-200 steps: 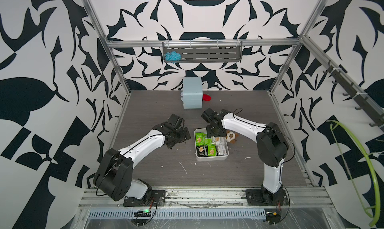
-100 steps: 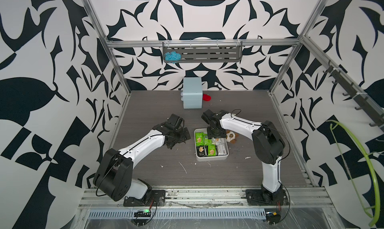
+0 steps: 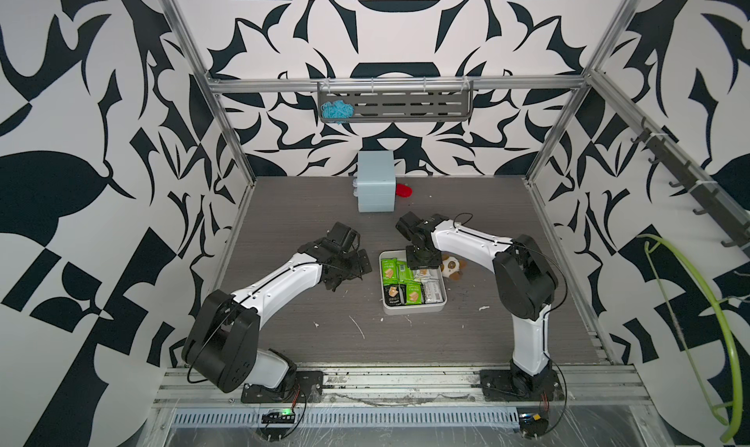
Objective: Take the cookies out of the storage box
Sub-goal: Pick up the cookie from the storage box.
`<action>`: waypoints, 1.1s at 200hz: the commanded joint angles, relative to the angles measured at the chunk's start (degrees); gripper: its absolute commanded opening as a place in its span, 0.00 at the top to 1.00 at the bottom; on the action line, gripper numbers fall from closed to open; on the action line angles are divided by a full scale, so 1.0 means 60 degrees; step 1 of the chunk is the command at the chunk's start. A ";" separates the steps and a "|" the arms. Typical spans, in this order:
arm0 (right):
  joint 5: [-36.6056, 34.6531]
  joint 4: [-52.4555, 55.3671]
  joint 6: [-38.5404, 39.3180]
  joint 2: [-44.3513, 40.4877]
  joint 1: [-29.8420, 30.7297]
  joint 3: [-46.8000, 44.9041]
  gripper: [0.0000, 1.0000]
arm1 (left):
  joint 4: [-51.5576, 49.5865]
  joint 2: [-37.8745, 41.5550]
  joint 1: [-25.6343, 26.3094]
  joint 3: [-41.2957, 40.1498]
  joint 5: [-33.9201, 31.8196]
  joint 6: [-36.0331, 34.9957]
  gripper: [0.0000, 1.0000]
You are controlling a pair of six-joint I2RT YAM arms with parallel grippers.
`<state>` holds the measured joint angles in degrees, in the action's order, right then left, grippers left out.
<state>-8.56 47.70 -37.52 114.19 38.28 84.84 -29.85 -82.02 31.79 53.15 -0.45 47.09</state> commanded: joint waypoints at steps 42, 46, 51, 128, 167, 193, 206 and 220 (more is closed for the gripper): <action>0.0331 0.0102 -0.0046 -0.0736 -0.0038 -0.0088 0.64 | -0.0246 -0.0085 0.0012 0.0296 -0.0103 -0.0019 0.01; 0.0383 0.0085 -0.0035 -0.0795 -0.0025 -0.0103 0.65 | -0.0227 -0.0103 0.0008 0.0305 -0.0101 -0.0028 0.01; 0.0453 0.0064 -0.0031 -0.0861 -0.0023 -0.0128 0.65 | -0.0231 -0.0115 0.0007 0.0323 -0.0087 -0.0020 0.01; 0.0913 0.0010 -0.0097 -0.1844 0.0226 -0.0565 0.67 | -0.0114 -0.0414 0.0004 0.0561 0.0031 0.0091 0.01; 0.0777 -0.0092 -0.0080 -0.2140 0.0226 -0.0817 0.66 | -0.0057 -0.0567 0.0006 0.0751 0.0013 0.0133 0.01; 0.0554 0.0197 -0.0405 -0.1852 0.0224 -0.0782 0.60 | 0.0049 -0.0617 0.0005 0.0738 0.0024 0.0191 0.01; 0.0385 0.0209 -0.0774 -0.1699 0.0226 -0.0780 0.56 | 0.0048 -0.0667 0.0007 0.0781 0.0053 0.0192 0.01; 0.0284 0.0139 -0.1088 -0.1526 0.0226 -0.0716 0.49 | 0.0044 -0.0721 0.0004 0.0807 0.0075 0.0170 0.01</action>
<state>-4.36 47.33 -39.81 103.98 39.51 80.38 -29.41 -85.08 31.79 56.36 -0.38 48.03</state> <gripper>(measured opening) 0.468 0.992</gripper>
